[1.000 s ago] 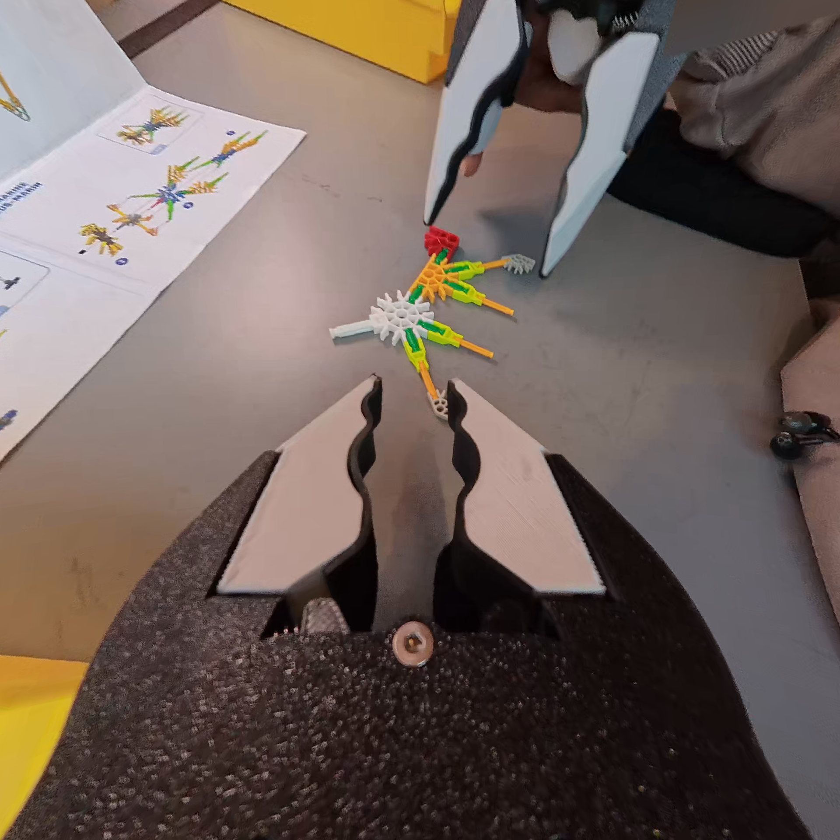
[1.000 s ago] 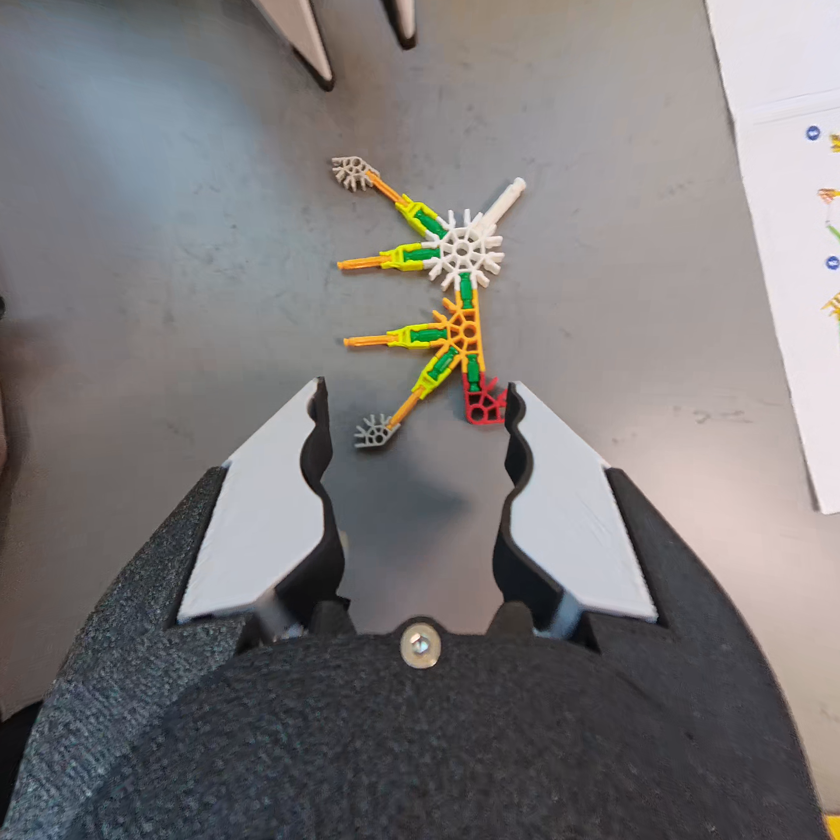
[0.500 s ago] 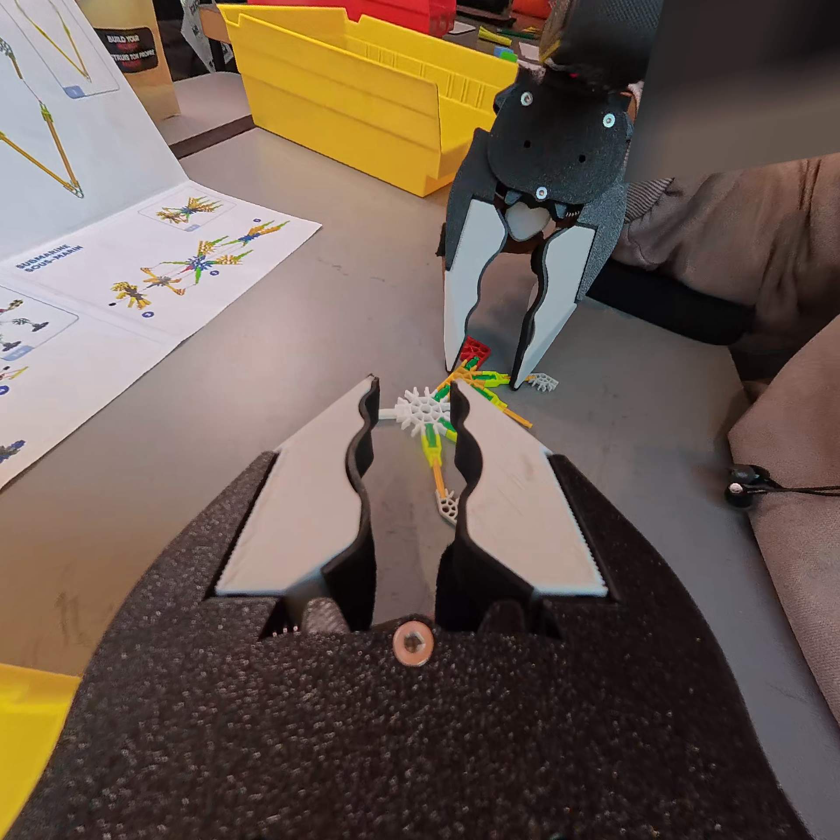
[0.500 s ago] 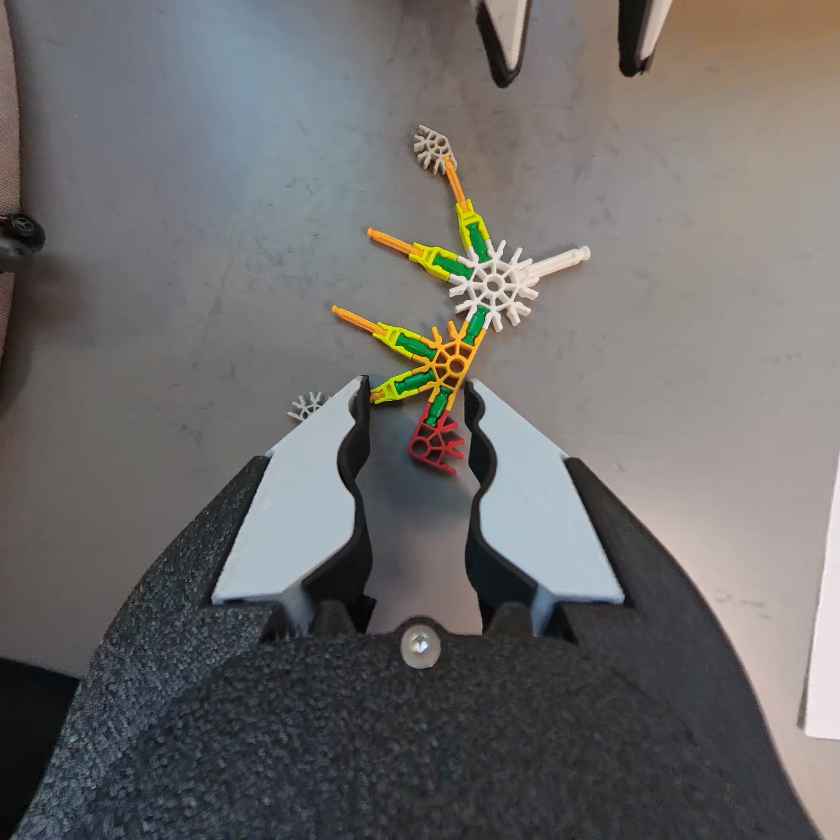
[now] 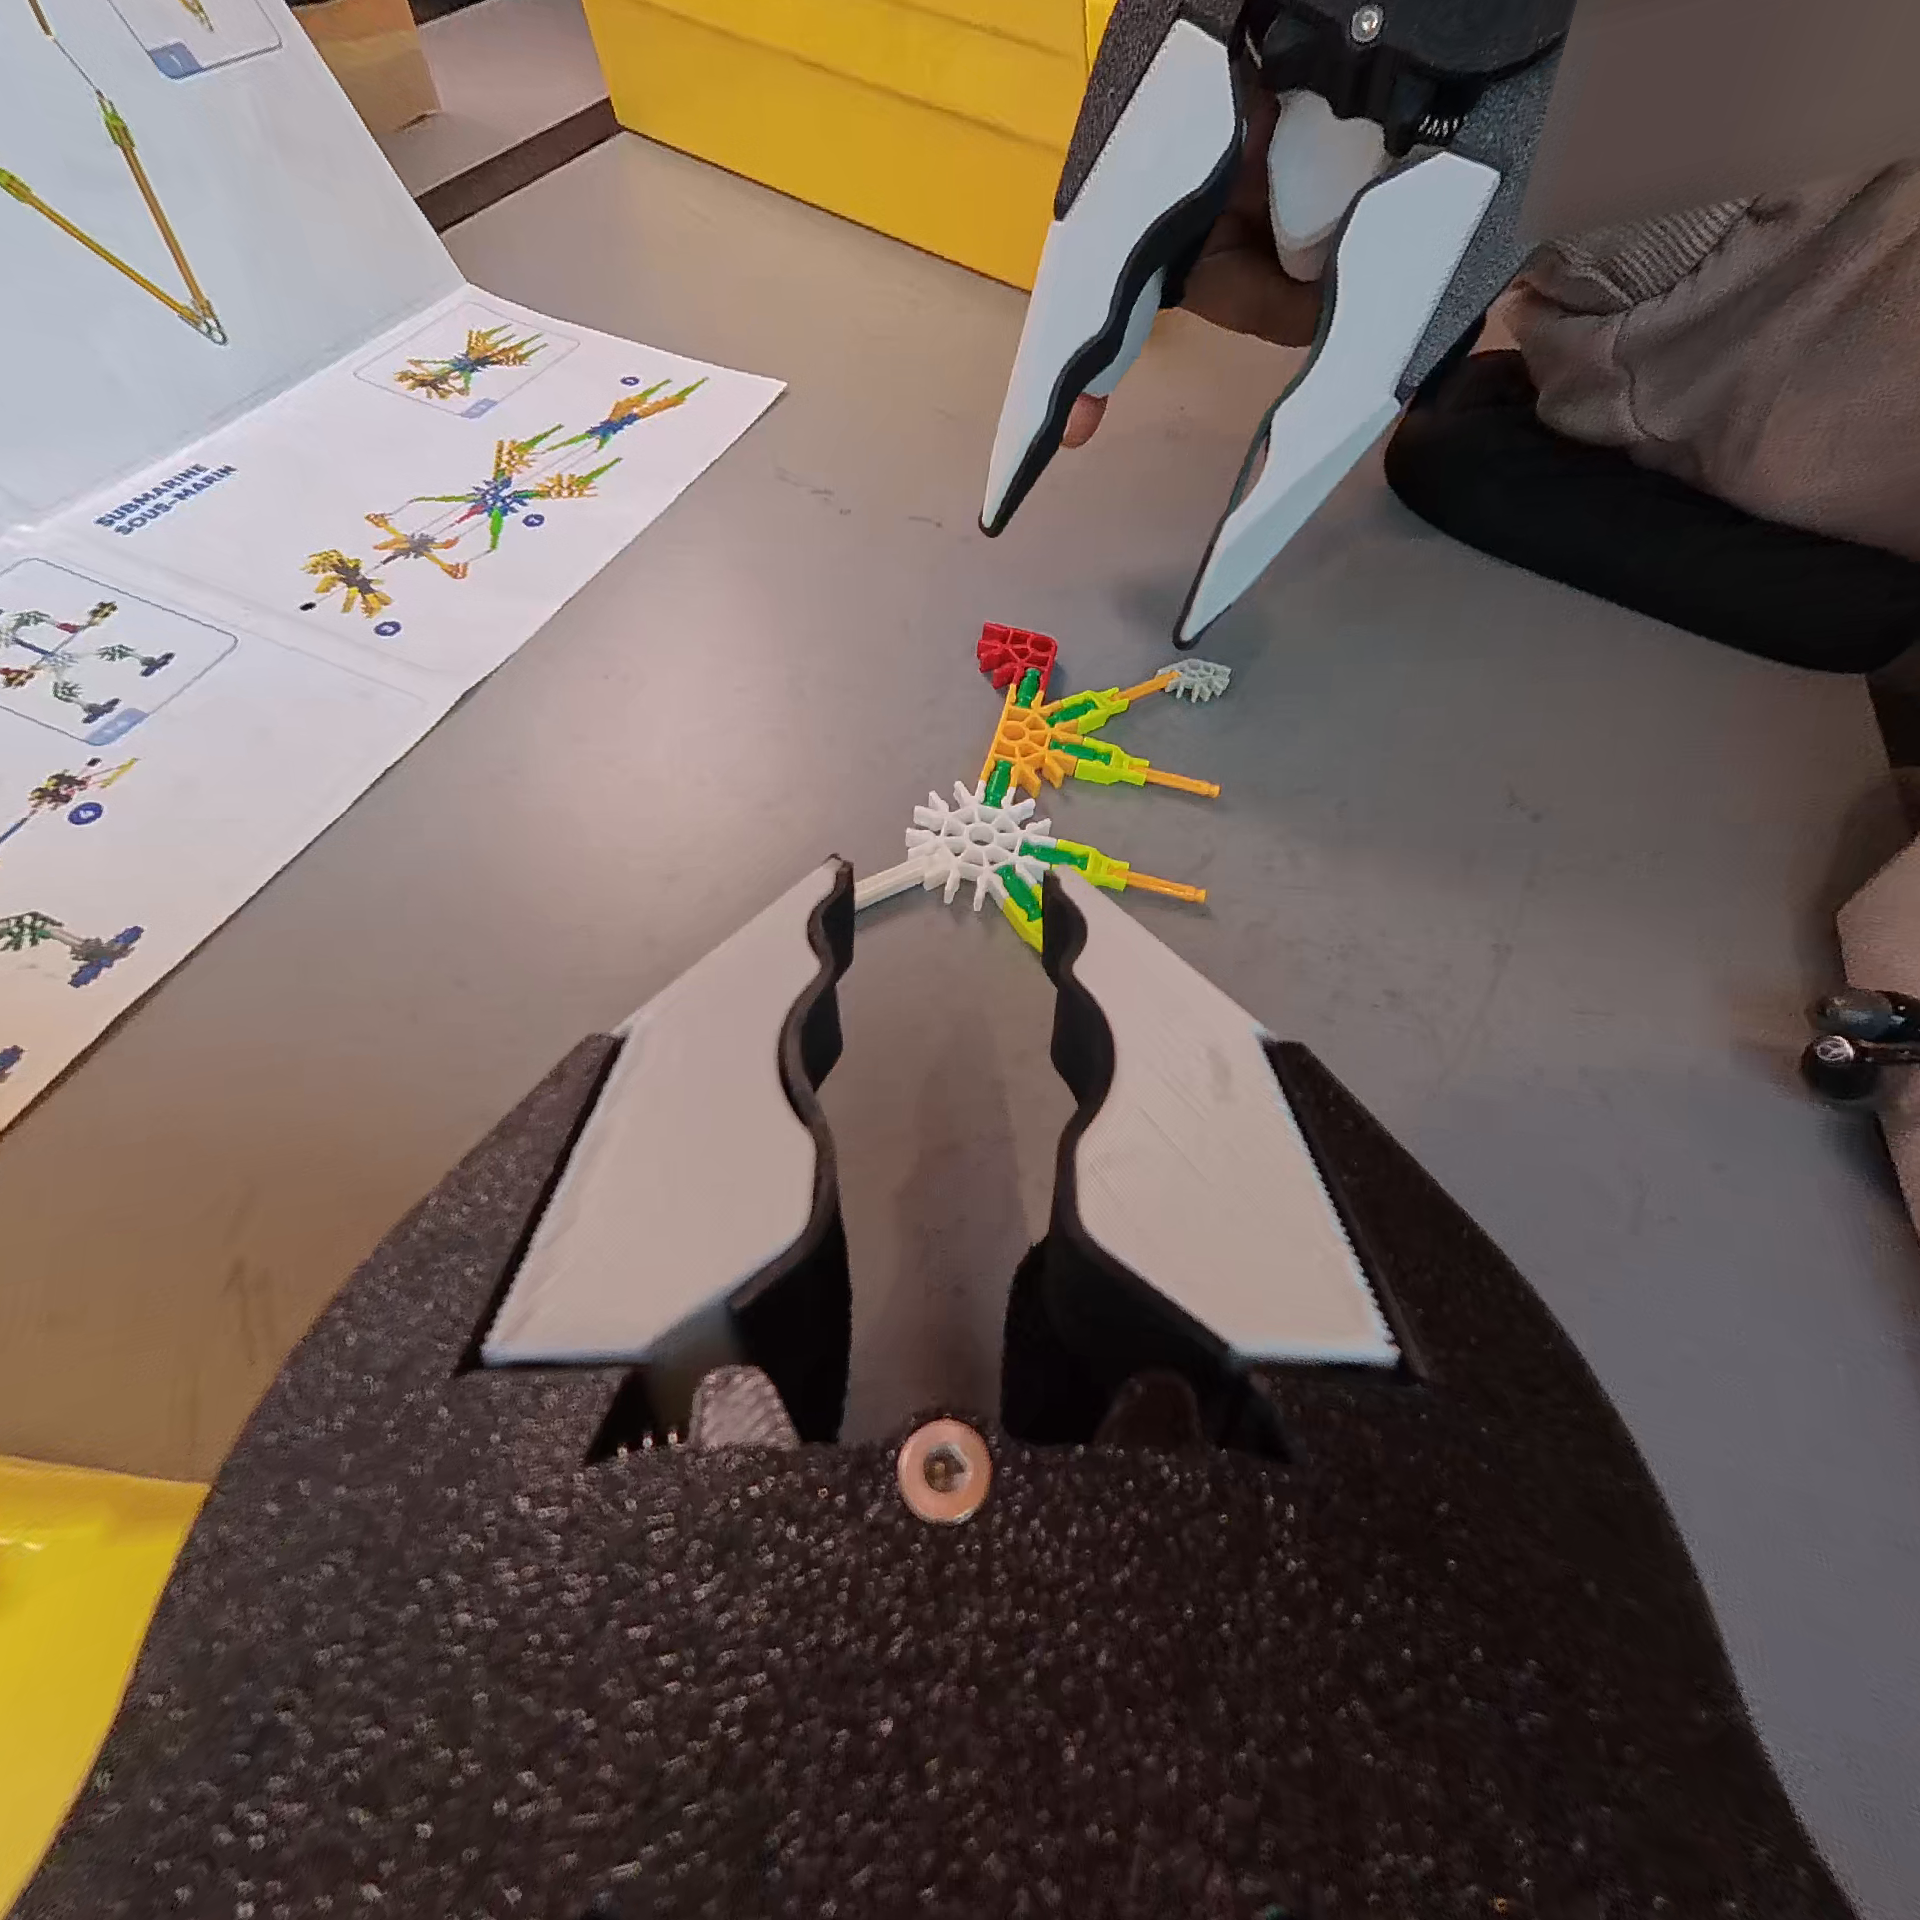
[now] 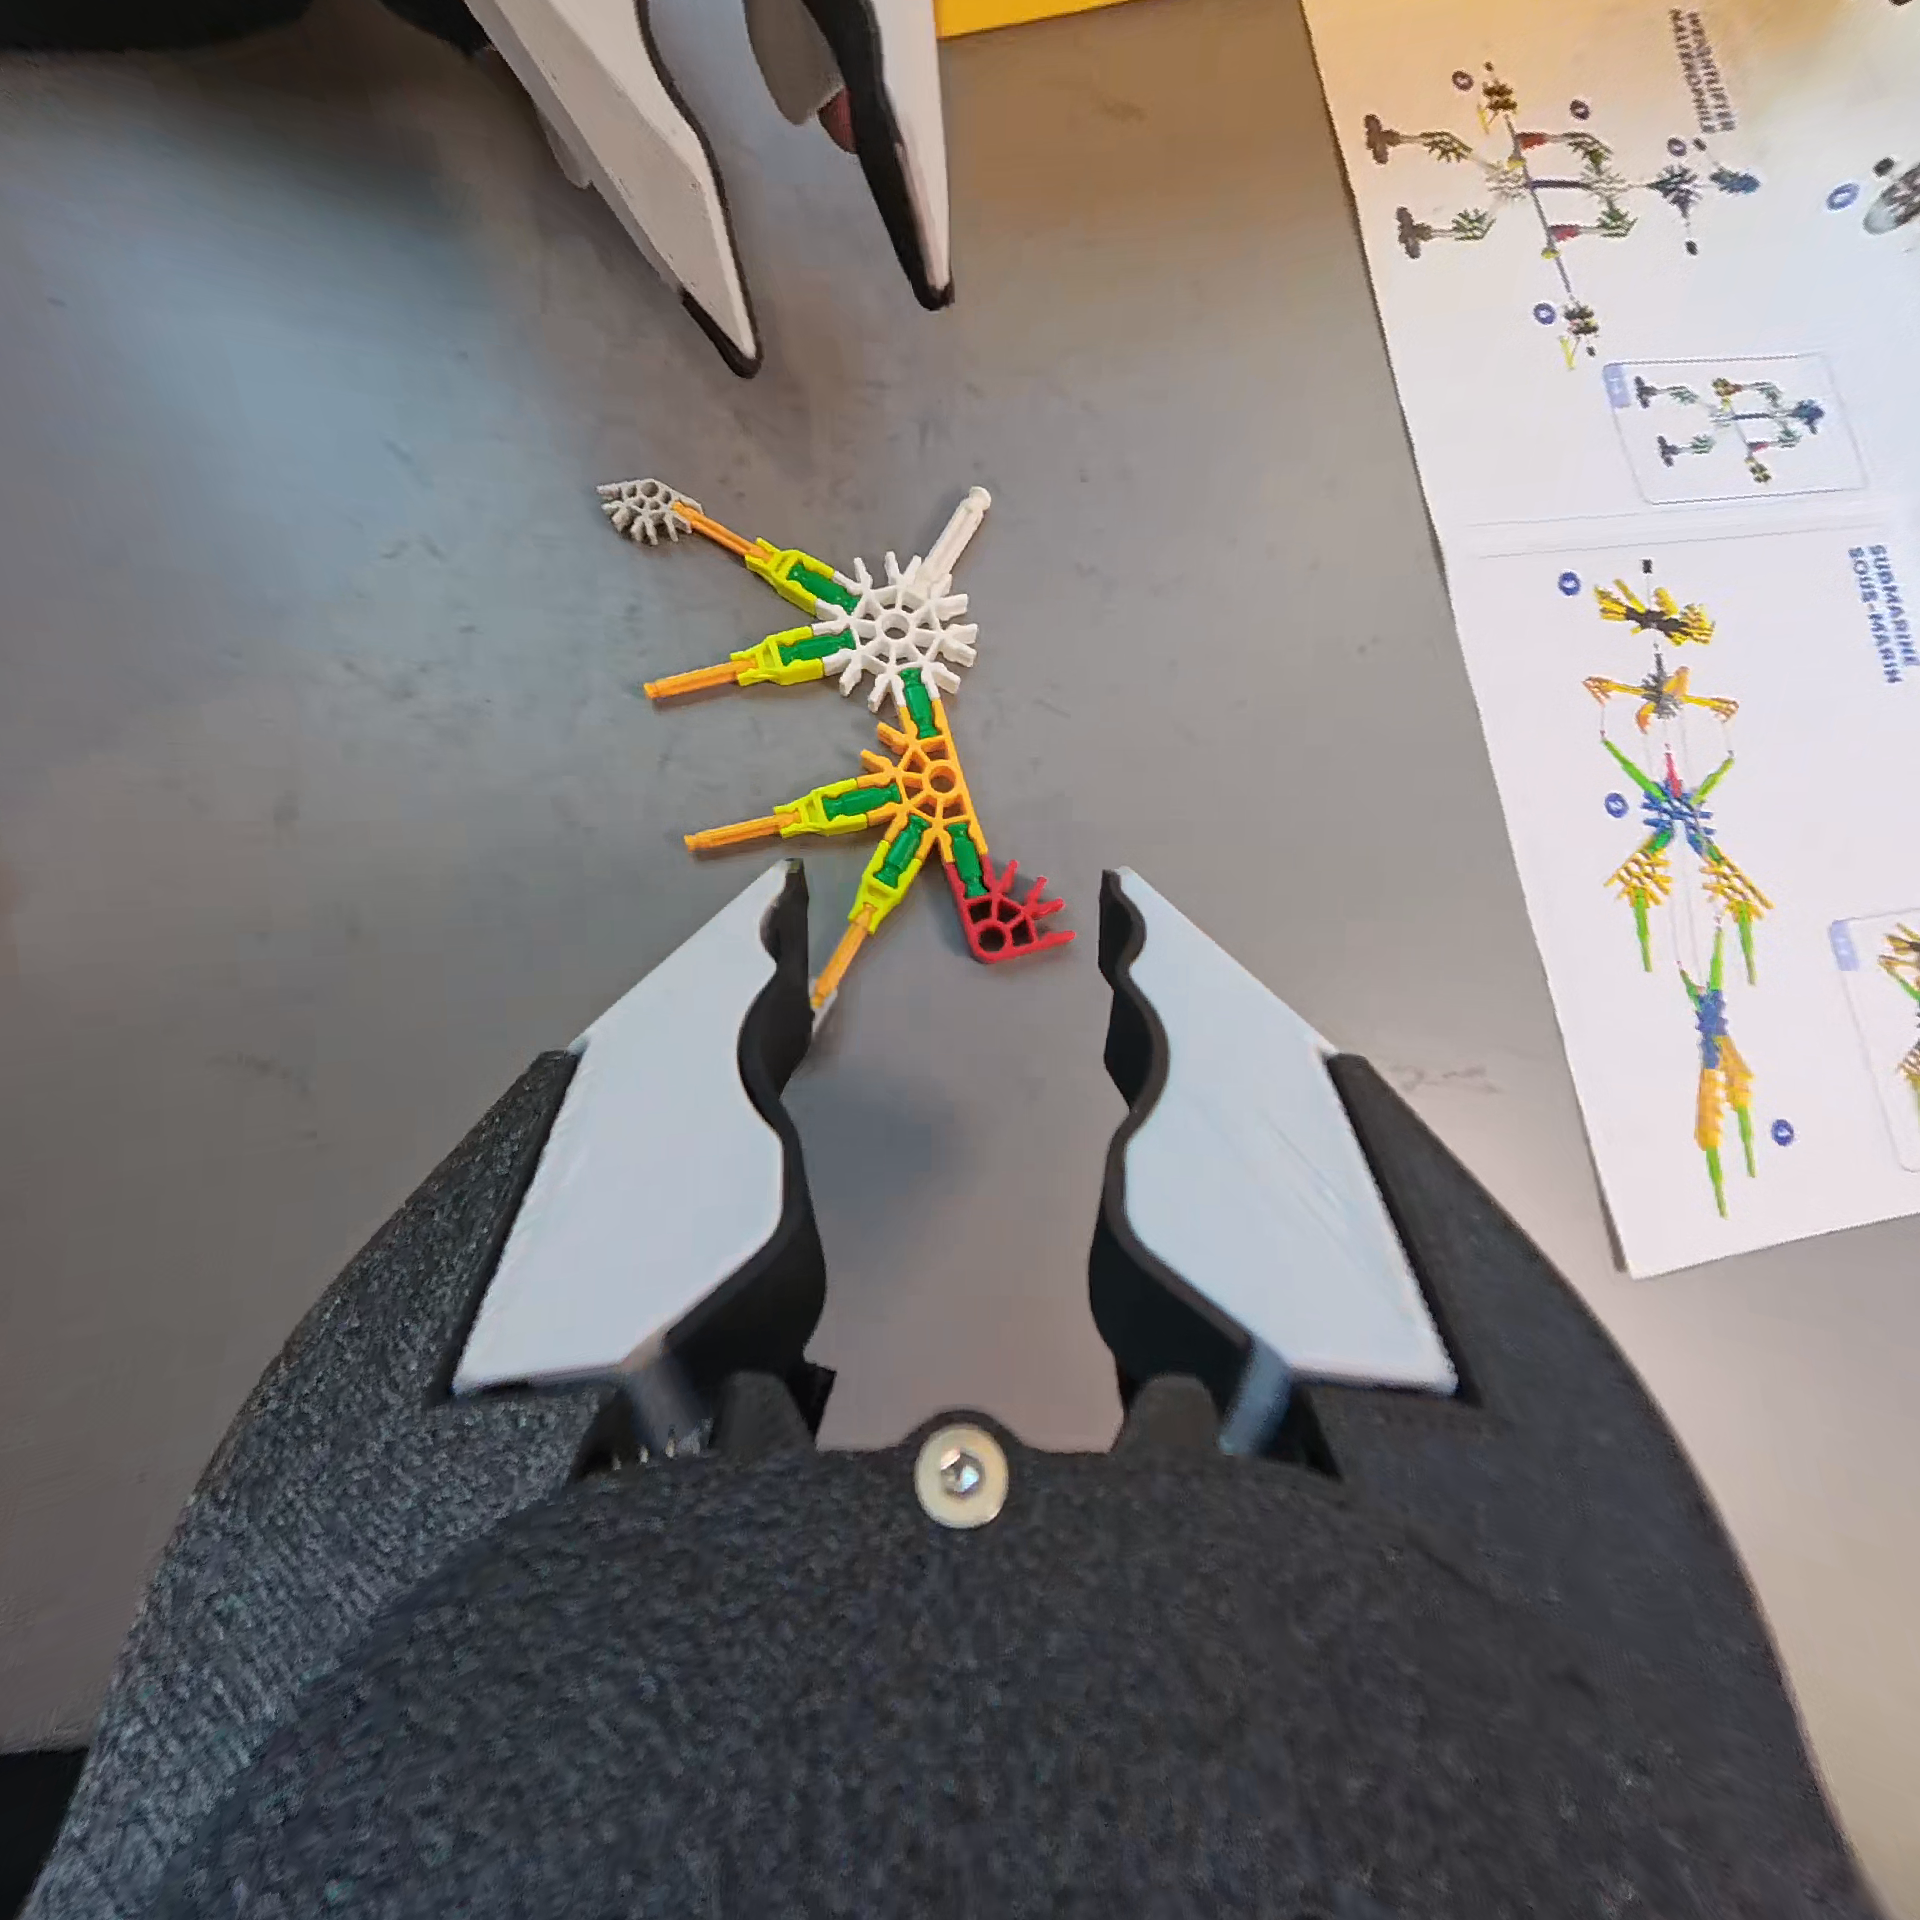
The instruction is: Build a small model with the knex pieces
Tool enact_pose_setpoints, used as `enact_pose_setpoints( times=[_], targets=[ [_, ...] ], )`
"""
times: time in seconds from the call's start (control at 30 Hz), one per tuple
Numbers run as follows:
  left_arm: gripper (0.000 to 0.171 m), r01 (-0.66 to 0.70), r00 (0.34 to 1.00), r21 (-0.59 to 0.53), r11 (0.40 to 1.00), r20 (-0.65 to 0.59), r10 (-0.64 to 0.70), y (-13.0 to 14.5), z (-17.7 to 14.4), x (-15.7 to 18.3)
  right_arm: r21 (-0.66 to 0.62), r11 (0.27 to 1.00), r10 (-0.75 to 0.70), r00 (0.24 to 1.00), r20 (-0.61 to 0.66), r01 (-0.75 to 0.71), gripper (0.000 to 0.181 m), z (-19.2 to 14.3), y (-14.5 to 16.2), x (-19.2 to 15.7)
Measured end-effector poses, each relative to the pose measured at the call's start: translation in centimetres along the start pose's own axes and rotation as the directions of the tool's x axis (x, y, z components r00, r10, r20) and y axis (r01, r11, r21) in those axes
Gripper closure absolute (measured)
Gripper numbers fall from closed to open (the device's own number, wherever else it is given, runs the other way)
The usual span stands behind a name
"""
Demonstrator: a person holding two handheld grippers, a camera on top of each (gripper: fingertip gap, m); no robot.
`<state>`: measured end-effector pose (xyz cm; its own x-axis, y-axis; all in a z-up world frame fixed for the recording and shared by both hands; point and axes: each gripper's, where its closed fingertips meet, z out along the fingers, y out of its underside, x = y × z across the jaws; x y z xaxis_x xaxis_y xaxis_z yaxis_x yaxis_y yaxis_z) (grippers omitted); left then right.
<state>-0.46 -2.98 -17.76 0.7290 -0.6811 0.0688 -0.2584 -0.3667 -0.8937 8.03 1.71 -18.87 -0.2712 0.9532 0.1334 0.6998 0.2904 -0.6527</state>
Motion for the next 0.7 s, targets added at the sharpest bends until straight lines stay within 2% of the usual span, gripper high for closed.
enact_pose_setpoints(
  times=[0.17,0.37,0.53,0.7],
  targets=[
    [0.135,-0.032,0.999,-0.057,0.998,0.018,0.033,0.9,0.2,-0.1,-0.066,0.997,0.032,0.999,0.038,-0.029,0.119,2.2,0.3,-1.2],
    [0.135,-0.063,0.998,-0.091,0.994,0.008,0.064,1.4,0.4,0.3,-0.062,0.992,0.111,0.991,0.073,-0.106,0.140,3.0,1.1,-0.9],
    [0.135,-0.069,0.997,-0.097,0.993,0.022,0.072,1.5,0.4,0.2,-0.051,0.995,0.093,0.992,0.083,-0.089,0.149,3.1,0.9,-1.1],
    [0.134,-0.052,0.997,-0.062,0.997,0.057,0.056,0.9,0.1,-0.5,-0.049,0.996,0.081,0.994,0.076,-0.078,0.149,3.1,0.9,-0.9]
  ],
)
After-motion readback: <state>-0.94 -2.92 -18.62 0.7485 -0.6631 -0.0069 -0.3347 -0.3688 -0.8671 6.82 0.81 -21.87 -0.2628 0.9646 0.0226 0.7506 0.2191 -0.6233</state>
